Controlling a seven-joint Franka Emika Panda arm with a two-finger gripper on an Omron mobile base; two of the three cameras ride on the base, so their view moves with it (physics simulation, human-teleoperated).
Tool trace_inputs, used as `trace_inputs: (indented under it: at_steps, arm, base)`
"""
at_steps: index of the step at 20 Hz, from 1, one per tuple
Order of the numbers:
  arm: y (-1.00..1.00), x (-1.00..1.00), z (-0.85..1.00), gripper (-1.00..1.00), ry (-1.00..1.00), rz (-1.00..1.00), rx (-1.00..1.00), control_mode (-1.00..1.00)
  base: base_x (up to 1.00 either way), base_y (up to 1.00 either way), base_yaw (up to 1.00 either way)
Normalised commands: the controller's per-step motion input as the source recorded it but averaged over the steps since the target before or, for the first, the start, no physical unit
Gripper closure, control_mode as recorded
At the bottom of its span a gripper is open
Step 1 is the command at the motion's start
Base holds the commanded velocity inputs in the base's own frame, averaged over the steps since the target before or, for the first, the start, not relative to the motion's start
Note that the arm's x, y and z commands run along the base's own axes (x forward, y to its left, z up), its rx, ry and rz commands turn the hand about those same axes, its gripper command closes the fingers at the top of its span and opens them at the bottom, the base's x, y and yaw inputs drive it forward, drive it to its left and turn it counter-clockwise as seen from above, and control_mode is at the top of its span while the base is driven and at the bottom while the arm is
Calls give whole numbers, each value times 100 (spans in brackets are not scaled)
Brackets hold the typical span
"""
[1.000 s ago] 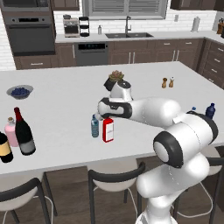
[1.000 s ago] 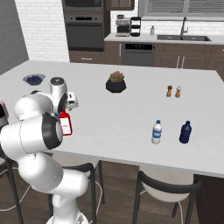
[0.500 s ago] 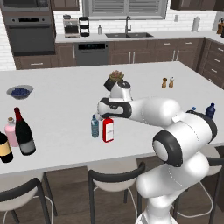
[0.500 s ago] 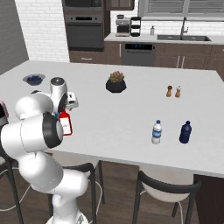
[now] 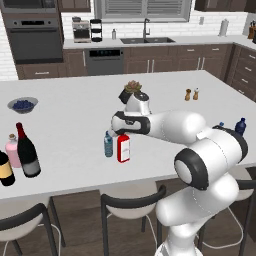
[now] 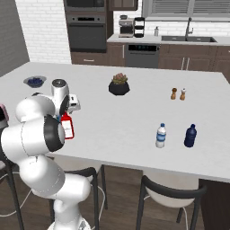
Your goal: Move the plastic bottles in the middle to the plastics group, and the glass bottles in the middle to the glass group.
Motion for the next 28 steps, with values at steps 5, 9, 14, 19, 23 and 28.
trace_inputs:
  at_steps: [5, 9, 14, 19, 23, 28]
  arm:
    - [0, 0, 0, 100, 0, 0, 0, -100]
    - [0, 0, 0, 100, 0, 0, 0, -100]
    - [0, -12, 10, 100, 0, 0, 0, -100]
    - [0, -76, 32, 100, 0, 0, 0, -100]
    - [6, -72, 22, 100, -5, 6, 3, -100]
    - [59, -34, 12, 100, -5, 17, 4, -100]
  base:
    - [0, 0, 0]
    - [0, 0, 0]
    - [0, 0, 0]
    - [0, 0, 0]
    - [0, 0, 0]
    - [0, 0, 0]
